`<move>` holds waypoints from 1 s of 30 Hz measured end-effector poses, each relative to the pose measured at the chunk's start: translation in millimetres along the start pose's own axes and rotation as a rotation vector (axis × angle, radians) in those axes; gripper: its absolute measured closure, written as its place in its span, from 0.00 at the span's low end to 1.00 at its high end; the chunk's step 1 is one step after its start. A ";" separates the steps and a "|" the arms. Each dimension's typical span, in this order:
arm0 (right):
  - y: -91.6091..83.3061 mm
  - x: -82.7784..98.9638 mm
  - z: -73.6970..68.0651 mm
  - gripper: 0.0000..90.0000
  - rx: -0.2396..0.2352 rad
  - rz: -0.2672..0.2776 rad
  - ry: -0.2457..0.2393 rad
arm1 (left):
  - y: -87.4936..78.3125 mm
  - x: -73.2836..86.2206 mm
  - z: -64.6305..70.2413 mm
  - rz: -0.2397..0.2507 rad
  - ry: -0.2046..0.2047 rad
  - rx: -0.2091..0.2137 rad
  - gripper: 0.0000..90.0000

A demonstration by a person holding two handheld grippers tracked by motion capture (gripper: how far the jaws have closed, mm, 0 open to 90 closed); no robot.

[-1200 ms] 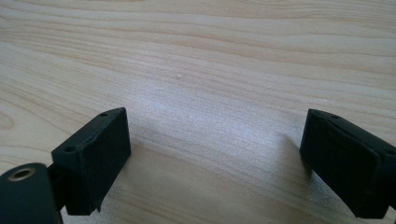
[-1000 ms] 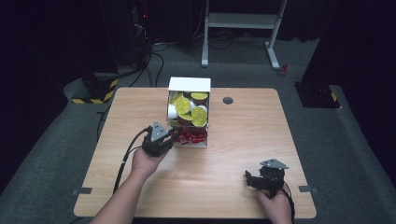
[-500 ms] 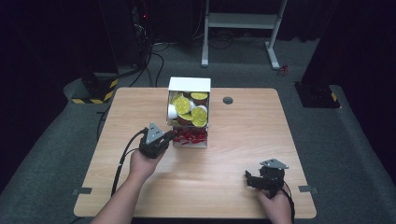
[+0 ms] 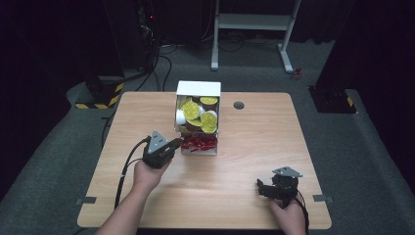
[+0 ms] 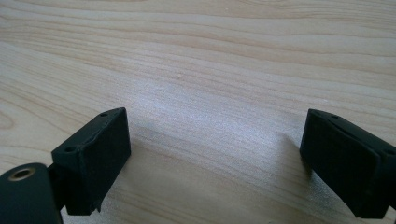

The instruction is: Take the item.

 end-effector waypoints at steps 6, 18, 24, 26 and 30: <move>0.0 0.0 -0.1 0.09 0.000 0.000 0.001 | -5.7 1.1 -1.0 0.014 -0.007 -0.002 0.94; 0.0 0.0 0.0 0.09 0.000 0.000 0.000 | -16.9 3.9 0.2 0.039 -0.035 -0.002 0.94; 0.0 0.0 0.0 0.09 0.000 0.000 0.000 | -22.5 5.6 0.4 0.044 -0.047 -0.003 0.94; 0.0 0.0 0.0 0.09 0.000 0.000 0.000 | -23.8 6.0 -0.2 0.045 -0.043 -0.006 0.94; 0.0 0.0 0.0 0.09 0.000 0.000 0.000 | -26.1 6.9 -0.4 0.045 -0.051 -0.008 0.94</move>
Point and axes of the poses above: each handheld gripper's, and its own axes: y roughly forward along the jaws, x roughly out of its underside, z roughly to its right, the point moved 6 cm from there along y, roughly forward along the jaws, and after that the axes turned 9 degrees about y, right-handed, at the moved point
